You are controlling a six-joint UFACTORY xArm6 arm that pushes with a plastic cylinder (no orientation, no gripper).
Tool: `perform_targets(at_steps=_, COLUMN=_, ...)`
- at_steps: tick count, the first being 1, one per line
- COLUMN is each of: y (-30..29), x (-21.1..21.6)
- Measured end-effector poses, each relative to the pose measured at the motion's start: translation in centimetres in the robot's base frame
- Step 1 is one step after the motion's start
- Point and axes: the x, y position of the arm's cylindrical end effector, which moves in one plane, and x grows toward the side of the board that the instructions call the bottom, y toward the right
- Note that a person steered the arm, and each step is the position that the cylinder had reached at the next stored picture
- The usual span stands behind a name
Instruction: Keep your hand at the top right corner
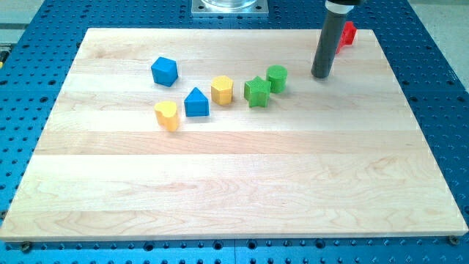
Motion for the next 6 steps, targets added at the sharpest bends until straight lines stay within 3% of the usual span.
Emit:
perform_targets(at_steps=1, y=9.2, x=-1.9)
perform_targets(at_steps=2, y=18.2, x=-10.0)
perform_targets(at_steps=3, y=17.8, x=-13.2)
perform_targets(at_steps=6, y=8.7, x=-12.2)
